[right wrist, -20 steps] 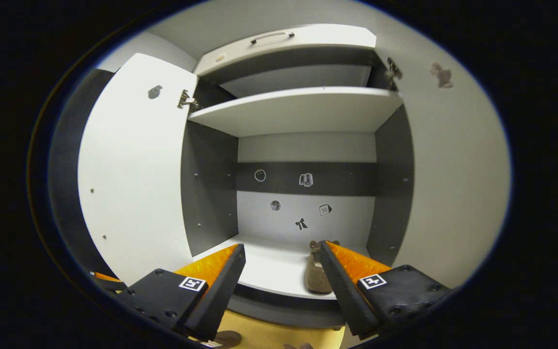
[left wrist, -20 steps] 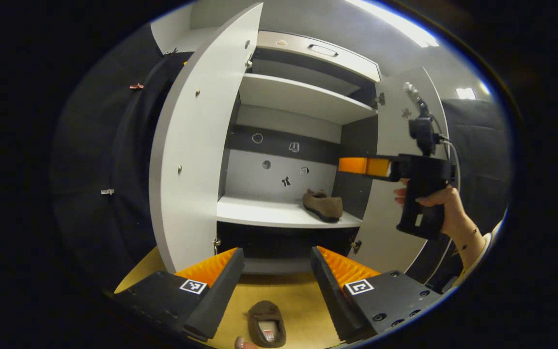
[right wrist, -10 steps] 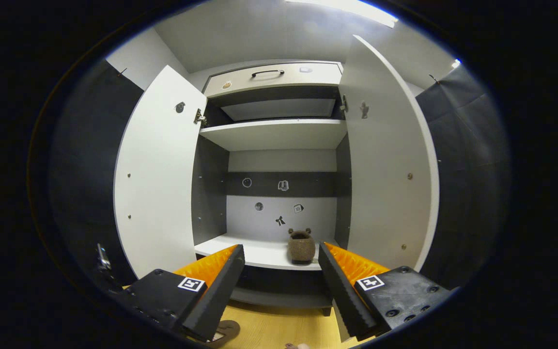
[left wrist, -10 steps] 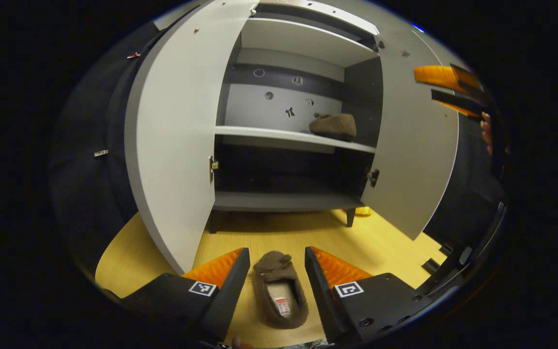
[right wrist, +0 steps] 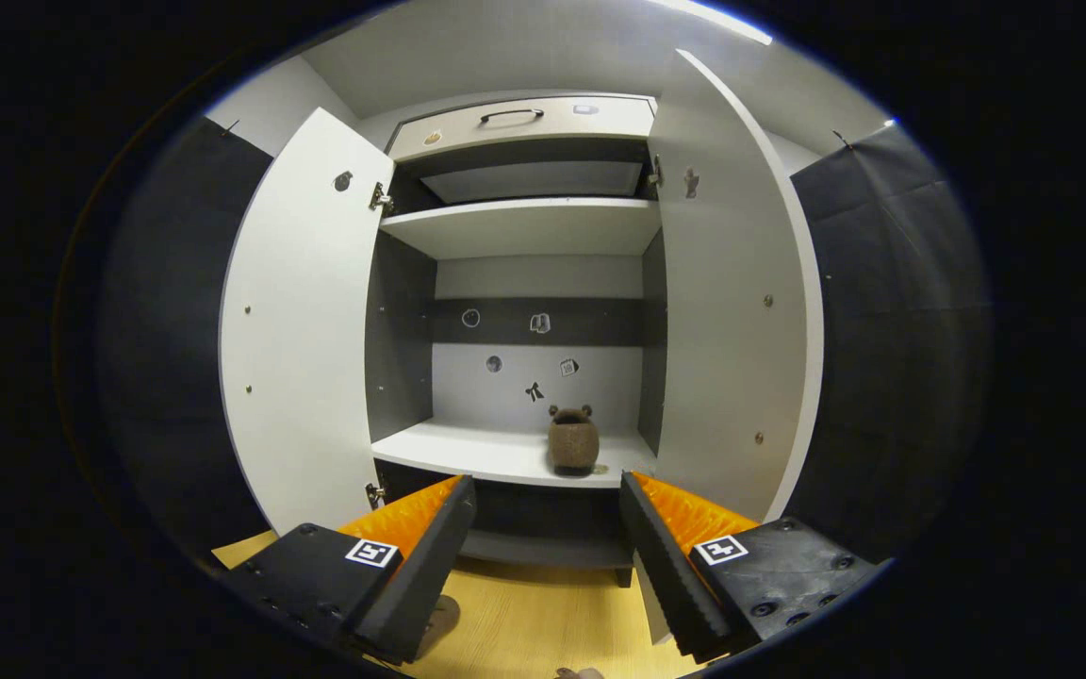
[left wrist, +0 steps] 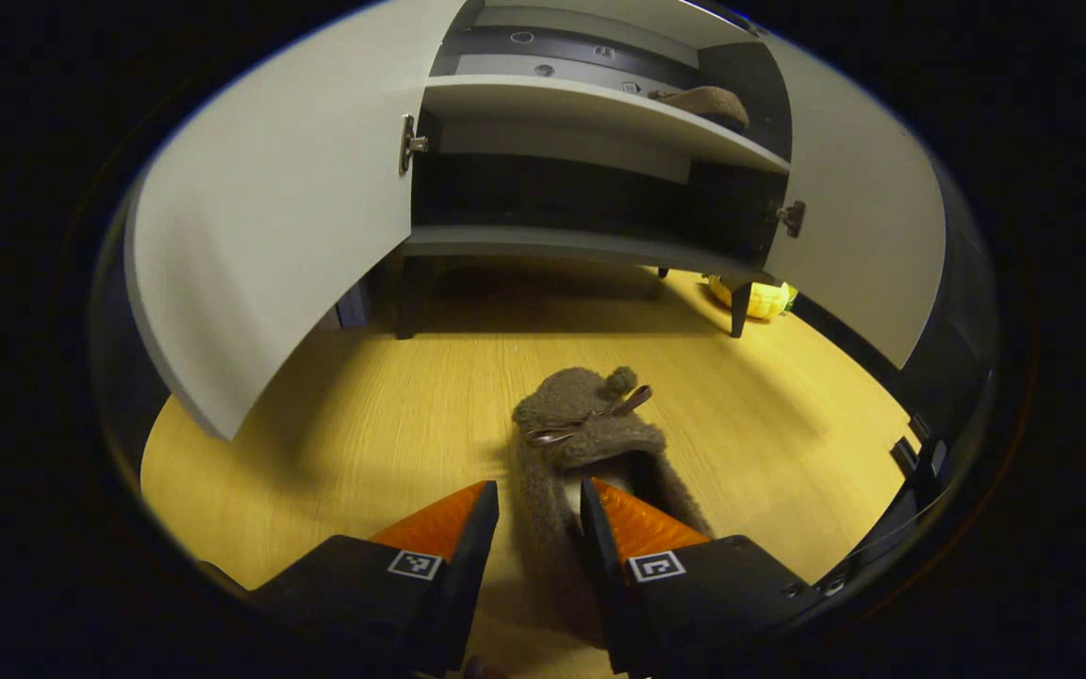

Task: Grab one shoe with the right hand and put it into the shoe cabinet, grab the other shoe with the left hand and put it into the shoe cabinet; then close the right door with the right hand and the left door with the left hand.

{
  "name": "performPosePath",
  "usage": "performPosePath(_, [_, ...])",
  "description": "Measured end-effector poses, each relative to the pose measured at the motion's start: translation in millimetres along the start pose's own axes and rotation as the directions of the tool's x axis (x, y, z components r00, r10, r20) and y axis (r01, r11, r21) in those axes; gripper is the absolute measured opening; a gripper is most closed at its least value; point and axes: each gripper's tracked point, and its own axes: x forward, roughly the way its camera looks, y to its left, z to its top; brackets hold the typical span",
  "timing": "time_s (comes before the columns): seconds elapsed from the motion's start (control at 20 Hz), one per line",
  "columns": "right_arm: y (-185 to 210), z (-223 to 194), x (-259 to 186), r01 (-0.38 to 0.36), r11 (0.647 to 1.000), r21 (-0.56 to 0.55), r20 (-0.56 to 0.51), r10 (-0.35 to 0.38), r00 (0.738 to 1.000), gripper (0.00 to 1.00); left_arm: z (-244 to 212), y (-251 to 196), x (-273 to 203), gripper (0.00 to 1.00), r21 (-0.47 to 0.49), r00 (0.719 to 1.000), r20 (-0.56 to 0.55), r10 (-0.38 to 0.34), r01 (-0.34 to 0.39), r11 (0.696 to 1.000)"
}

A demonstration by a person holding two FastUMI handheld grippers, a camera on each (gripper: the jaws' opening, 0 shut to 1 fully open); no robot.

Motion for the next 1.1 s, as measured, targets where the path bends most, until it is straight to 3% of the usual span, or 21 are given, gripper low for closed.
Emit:
performPosePath(0.15, [5.6,-14.9,4.6,-0.026,1.000,-0.011,-0.046,0.026,0.999,0.98,5.1,-2.3,12.0,0.56,-0.026,1.000,0.019,0.000,0.000,1.000])
performPosePath(0.25, [5.2,-20.4,8.5,-0.043,0.999,-0.016,-0.065,0.042,0.997,0.98,4.3,-5.8,19.1,0.48,-0.031,1.000,0.017,-0.016,0.017,0.999])
performPosePath(0.3, [6.2,-23.1,10.4,-0.052,0.998,-0.018,-0.074,0.051,0.996,0.98,7.0,0.4,20.8,0.35,-0.032,0.999,0.026,0.021,-0.020,0.999])
performPosePath(0.35, [6.6,-25.2,11.2,-0.059,0.998,-0.020,-0.082,0.058,0.995,0.98,7.3,3.8,21.8,0.28,-0.029,0.999,0.025,0.045,-0.044,0.999])
performPosePath(0.4, [5.4,-27.9,13.0,-0.062,0.998,-0.022,-0.089,0.060,0.994,0.98,7.8,2.2,22.0,0.12,-0.022,0.999,0.024,0.046,-0.046,0.999])
performPosePath(0.55, [3.8,-33.6,16.6,-0.074,0.997,-0.009,-0.110,0.072,0.991,0.98,7.7,0.1,20.1,0.06,0.027,0.999,0.001,0.044,-0.044,0.999])
performPosePath(0.75, [7.6,-30.1,17.9,-0.098,0.995,-0.003,-0.100,0.097,0.990,0.98,23.5,-3.0,-1.1,0.05,0.020,0.999,-0.005,0.033,-0.033,0.999])
performPosePath(0.95, [12.2,-19.4,20.3,-0.122,0.993,-0.005,-0.064,0.121,0.991,0.98,75.3,-11.6,-76.9,0.05,0.035,0.996,0.077,0.033,-0.036,0.999])
performPosePath(1.1, [18.8,-9.2,29.0,-0.151,0.989,0.006,-0.029,0.151,0.988,0.98,130.9,-12.1,-141.9,0.05,0.025,0.983,0.169,0.076,-0.082,0.996])
